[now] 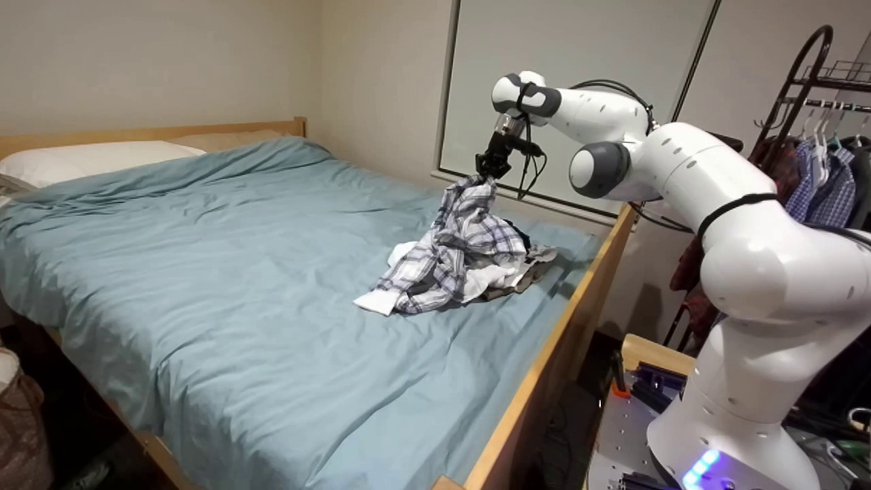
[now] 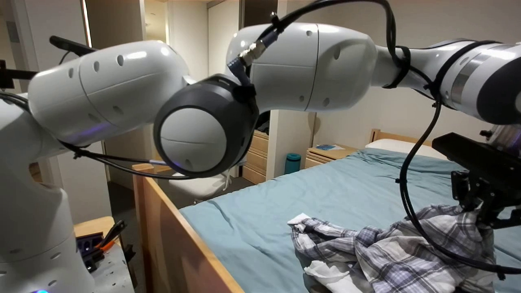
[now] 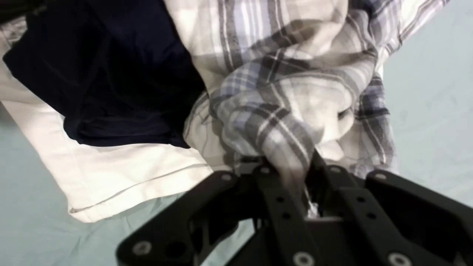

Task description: Put the checked object on top of the white object

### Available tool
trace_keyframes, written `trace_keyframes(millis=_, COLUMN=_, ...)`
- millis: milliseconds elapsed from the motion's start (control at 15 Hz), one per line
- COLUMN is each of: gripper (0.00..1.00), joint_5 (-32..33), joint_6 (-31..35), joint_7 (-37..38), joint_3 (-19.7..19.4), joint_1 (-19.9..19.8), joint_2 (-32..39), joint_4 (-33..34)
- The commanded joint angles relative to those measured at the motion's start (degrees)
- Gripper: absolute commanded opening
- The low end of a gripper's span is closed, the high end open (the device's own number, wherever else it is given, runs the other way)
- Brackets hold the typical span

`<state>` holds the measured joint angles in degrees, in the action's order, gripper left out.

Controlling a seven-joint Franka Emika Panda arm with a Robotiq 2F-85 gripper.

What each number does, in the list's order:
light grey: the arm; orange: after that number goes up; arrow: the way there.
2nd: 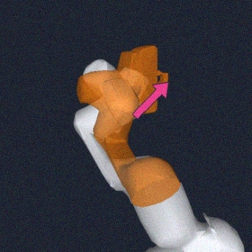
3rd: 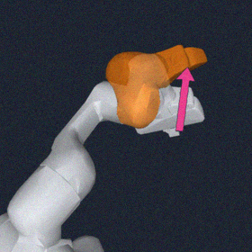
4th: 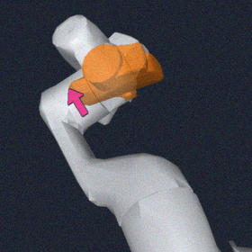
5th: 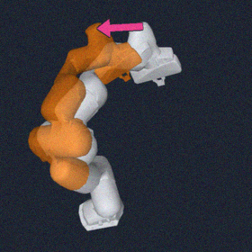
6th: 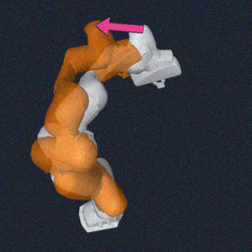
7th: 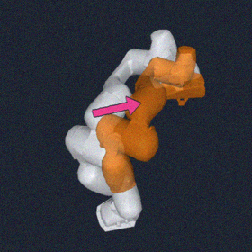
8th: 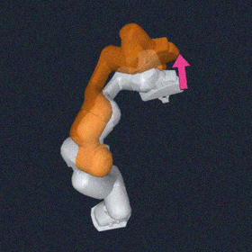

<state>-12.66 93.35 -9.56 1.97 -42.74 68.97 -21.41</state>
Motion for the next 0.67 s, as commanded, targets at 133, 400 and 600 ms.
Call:
trace_keyframes(millis=133, gripper=0.67, joint_5=5.2, joint_6=-9.4, joint_7=-7.4, joint_3=-2.1, joint_1=-0.3, joint_2=-1.9, joint_4=-0.1)
trace_keyframes(millis=400, gripper=0.93, joint_5=9.1, joint_6=-16.5, joint_7=-19.9, joint_3=-3.5, joint_1=-0.7, joint_2=-3.9, joint_4=-0.3)
trace_keyframes(millis=600, gripper=1.0, joint_5=11.6, joint_6=-19.8, joint_7=-30.0, joint_3=-4.1, joint_1=-1.2, joint_2=-5.2, joint_4=-0.2)
